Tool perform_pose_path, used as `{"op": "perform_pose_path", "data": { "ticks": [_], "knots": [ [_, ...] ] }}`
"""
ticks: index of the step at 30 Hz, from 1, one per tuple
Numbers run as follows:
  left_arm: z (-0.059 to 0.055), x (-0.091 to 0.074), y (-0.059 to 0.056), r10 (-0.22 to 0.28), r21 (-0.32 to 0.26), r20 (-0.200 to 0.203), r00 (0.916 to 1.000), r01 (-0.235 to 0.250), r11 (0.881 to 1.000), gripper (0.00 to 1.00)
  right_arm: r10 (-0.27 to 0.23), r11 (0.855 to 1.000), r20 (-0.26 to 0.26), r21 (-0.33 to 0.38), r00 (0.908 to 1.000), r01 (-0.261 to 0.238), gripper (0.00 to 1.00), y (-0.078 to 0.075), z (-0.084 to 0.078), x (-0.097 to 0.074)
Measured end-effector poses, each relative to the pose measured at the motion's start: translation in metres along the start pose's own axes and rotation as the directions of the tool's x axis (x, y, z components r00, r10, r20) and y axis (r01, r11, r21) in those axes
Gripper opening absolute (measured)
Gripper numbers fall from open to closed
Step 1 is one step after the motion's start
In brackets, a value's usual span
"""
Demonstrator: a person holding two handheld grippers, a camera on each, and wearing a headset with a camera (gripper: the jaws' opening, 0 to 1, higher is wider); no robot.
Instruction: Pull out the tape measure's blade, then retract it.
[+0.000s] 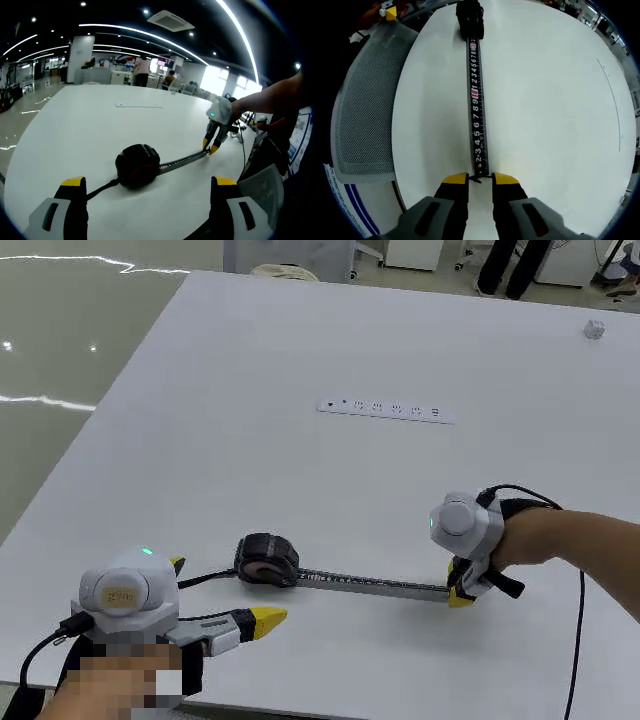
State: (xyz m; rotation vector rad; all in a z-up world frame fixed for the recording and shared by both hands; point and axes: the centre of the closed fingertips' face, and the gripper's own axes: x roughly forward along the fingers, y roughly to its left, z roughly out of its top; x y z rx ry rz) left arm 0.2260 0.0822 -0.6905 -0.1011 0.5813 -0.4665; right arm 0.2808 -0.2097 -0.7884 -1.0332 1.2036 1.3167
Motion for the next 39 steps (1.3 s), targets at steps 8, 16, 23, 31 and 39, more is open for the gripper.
{"op": "perform_pose_path", "data": {
  "ticks": [8,16,23,31,39],
  "knots": [
    [0.0,0.013,-0.002,0.008,0.015,-0.014,0.9999,-0.008,1.0,0.99,0.018,0.995,0.097,0.094,0.9951,-0.027,0.18,-0.002,-0.002,-0.002],
    [0.003,0.021,-0.01,-0.021,0.02,-0.02,0.9996,0.022,1.0,0.99,0.078,0.988,0.149,0.118,0.9857,-0.096,0.21,0.001,-0.001,-0.004],
    [0.0,0.018,-0.007,-0.024,0.017,-0.029,0.9993,0.024,1.0,0.99,0.115,0.989,0.134,0.077,0.9844,-0.126,0.21,0.001,-0.001,-0.004],
    [-0.001,0.017,-0.004,-0.021,0.003,-0.031,0.9993,0.022,1.0,0.99,0.172,0.977,0.148,0.1,0.9739,-0.188,0.3,0.003,0.003,-0.007],
    [0.001,0.018,-0.007,-0.027,-0.003,-0.027,0.9992,0.027,1.0,0.99,0.167,0.984,0.112,0.046,0.9796,-0.173,0.2,0.005,0.001,-0.002]
  ]
}}
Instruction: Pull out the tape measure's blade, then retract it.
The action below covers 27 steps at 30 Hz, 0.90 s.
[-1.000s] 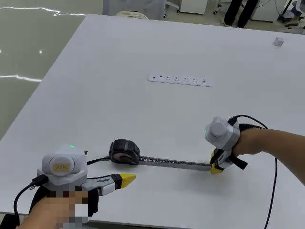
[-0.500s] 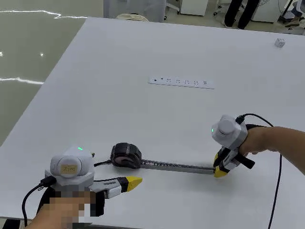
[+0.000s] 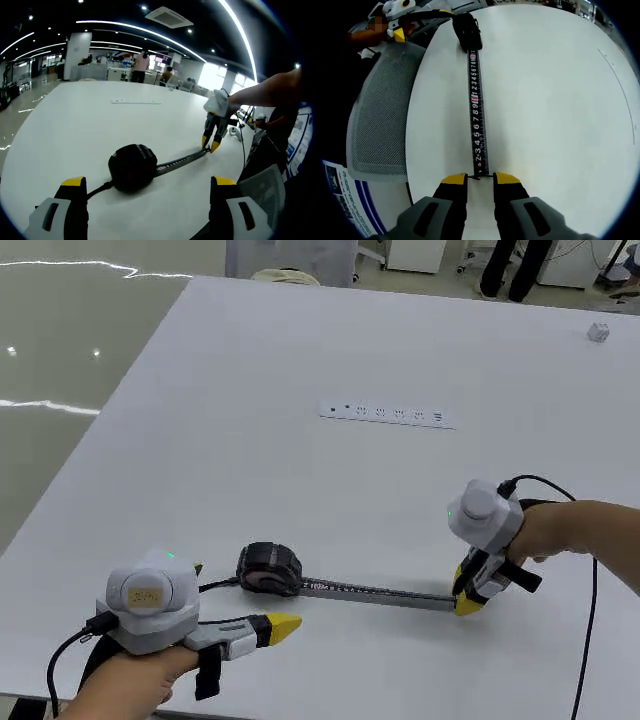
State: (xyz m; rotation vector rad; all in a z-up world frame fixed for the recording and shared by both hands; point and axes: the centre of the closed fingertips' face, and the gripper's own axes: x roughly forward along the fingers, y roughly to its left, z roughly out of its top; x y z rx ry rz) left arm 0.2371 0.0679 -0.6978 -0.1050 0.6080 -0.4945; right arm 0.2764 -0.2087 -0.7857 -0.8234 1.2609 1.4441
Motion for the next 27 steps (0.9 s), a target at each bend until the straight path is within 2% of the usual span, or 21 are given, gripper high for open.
{"op": "perform_pose_path", "data": {
  "ticks": [5,8,9,13,15,18,20,23,27],
  "knots": [
    [0.001,0.002,0.002,0.006,0.003,0.0,1.0,-0.006,1.0,0.99,-0.013,1.0,0.006,0.023,0.9999,0.013,0.18,-0.002,-0.001,-0.001],
    [0.0,0.003,0.005,0.018,0.002,-0.001,0.9998,-0.018,1.0,0.99,-0.045,0.999,0.002,0.008,0.999,0.045,0.18,-0.001,-0.001,0.0],
    [0.0,0.004,0.005,0.027,-0.001,-0.005,0.9996,-0.027,1.0,0.99,-0.068,0.998,-0.003,-0.009,0.9976,0.068,0.18,-0.001,-0.001,0.0],
    [-0.007,0.011,0.007,0.056,-0.026,-0.032,0.9979,-0.057,0.998,0.99,-0.131,0.991,-0.003,-0.022,0.9914,0.131,0.17,-0.001,-0.001,0.0],
    [-0.011,0.017,0.01,0.091,-0.027,-0.055,0.9943,-0.093,0.995,0.99,-0.164,0.986,0.003,-0.021,0.9864,0.164,0.17,-0.001,-0.001,0.0],
    [-0.01,0.026,0.018,0.149,-0.037,-0.052,0.9875,-0.151,0.988,0.99,-0.209,0.978,0.007,-0.021,0.9778,0.209,0.17,-0.001,0.0,0.0],
    [-0.004,0.031,0.022,0.188,-0.052,-0.041,0.9813,-0.19,0.98,0.99,-0.238,0.971,0.008,-0.023,0.9712,0.238,0.17,-0.001,0.0,0.0],
    [0.001,0.039,0.027,0.22,-0.092,-0.036,0.9749,-0.222,0.971,0.97,-0.264,0.964,0.01,-0.017,0.9644,0.264,0.17,-0.003,0.0,-0.001],
    [0.006,0.049,0.03,0.253,-0.07,-0.033,0.9668,-0.255,0.964,0.93,-0.291,0.957,0.006,-0.007,0.9566,0.291,0.17,-0.003,0.0,-0.001]
  ]
}}
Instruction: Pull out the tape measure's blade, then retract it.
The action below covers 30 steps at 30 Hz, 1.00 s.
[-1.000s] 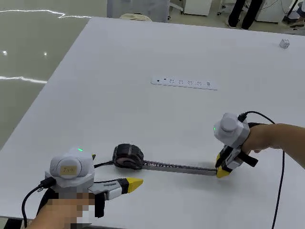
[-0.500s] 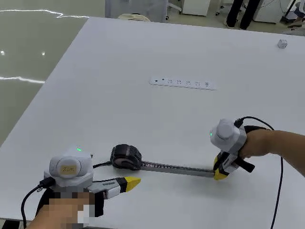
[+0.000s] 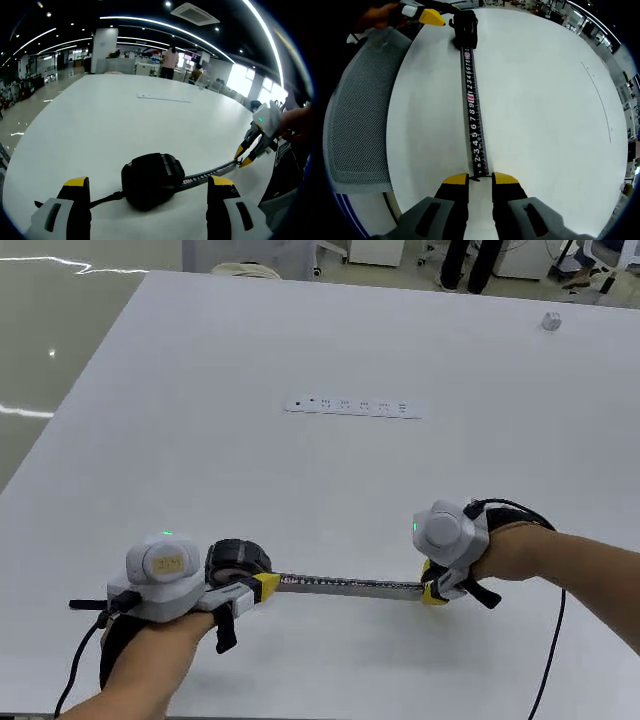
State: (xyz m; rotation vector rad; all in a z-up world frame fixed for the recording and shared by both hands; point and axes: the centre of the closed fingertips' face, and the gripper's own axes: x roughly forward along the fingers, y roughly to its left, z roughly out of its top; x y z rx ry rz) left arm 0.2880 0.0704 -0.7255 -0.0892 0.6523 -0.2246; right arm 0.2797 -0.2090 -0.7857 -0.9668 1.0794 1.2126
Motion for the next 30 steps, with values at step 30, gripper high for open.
{"op": "perform_pose_path", "data": {
  "ticks": [30],
  "knots": [
    [-0.008,0.03,-0.003,0.052,0.02,-0.033,0.9981,-0.052,0.998,0.59,0.016,0.996,0.007,0.092,0.9998,-0.017,0.17,-0.002,0.0,0.001]
  ]
}}
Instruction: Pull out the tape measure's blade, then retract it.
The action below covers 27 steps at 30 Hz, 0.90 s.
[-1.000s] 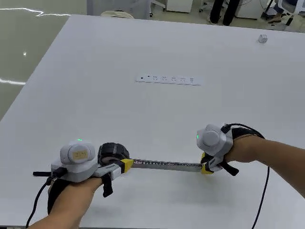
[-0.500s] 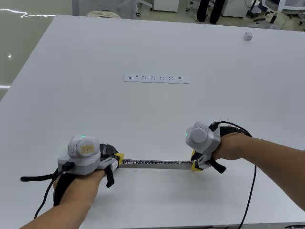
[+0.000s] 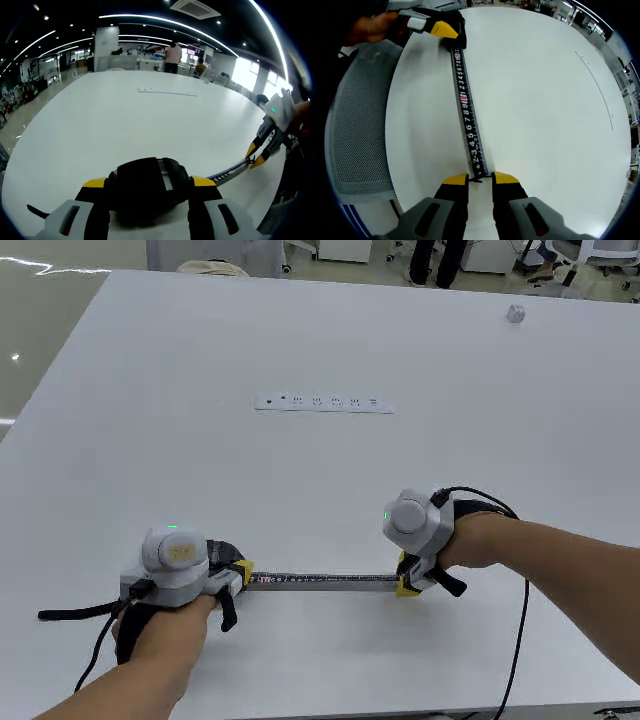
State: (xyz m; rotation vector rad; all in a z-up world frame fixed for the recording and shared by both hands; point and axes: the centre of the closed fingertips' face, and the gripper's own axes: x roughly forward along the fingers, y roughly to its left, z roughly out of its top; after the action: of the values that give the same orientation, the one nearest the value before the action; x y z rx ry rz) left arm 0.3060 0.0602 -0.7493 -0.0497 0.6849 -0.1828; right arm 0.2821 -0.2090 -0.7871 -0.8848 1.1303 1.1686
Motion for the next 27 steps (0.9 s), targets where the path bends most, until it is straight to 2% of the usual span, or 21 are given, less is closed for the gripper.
{"op": "perform_pose_path", "data": {
  "ticks": [12,27],
  "knots": [
    [-0.002,0.0,-0.001,-0.011,0.007,-0.016,0.9998,0.011,1.0,0.58,-0.007,1.0,0.039,0.001,0.9992,0.007,0.17,0.001,0.004,0.002],
    [-0.003,0.001,-0.001,-0.029,0.001,-0.024,0.9993,0.029,1.0,0.59,-0.001,1.0,0.051,0.004,0.9987,0.001,0.17,0.003,0.012,0.005]
  ]
}}
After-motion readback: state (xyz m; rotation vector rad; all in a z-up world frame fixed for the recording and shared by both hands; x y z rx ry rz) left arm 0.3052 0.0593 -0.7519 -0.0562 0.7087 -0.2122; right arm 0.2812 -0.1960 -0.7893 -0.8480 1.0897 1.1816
